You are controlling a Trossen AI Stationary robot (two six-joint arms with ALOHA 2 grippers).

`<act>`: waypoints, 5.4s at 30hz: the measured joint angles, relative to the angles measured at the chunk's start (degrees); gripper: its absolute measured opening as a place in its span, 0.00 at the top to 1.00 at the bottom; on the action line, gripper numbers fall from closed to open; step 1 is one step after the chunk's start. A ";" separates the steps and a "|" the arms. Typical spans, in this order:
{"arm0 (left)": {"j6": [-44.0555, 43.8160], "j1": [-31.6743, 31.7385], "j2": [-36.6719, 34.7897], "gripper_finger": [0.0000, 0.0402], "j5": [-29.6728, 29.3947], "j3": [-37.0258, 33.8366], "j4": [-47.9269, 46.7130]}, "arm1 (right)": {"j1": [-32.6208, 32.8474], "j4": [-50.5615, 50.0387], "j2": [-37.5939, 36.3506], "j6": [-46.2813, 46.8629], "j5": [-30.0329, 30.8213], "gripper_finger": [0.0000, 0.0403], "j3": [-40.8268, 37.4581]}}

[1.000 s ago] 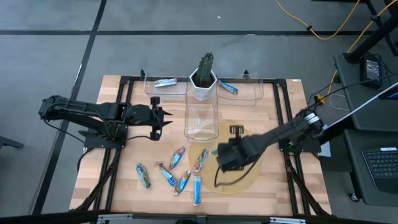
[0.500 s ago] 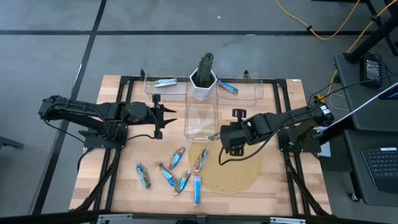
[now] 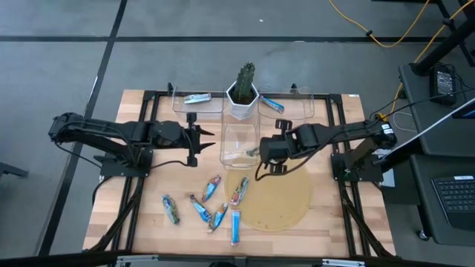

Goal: Pick and place Granola Bars by type
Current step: Put the yellow green granola bar into the left transparent bin

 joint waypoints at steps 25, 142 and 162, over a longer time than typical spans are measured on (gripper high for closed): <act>-0.65 0.00 0.69 0.68 -0.28 -0.02 -2.27 | -1.51 -5.38 -11.48 5.37 4.50 0.91 -0.02; 9.56 -3.19 11.70 0.93 -4.67 4.50 18.01 | -3.25 11.78 -1.49 -15.66 -4.24 0.61 8.51; 3.12 -6.98 -7.02 0.94 -20.34 4.70 -0.32 | 13.66 -4.38 -9.86 5.68 9.94 0.61 7.89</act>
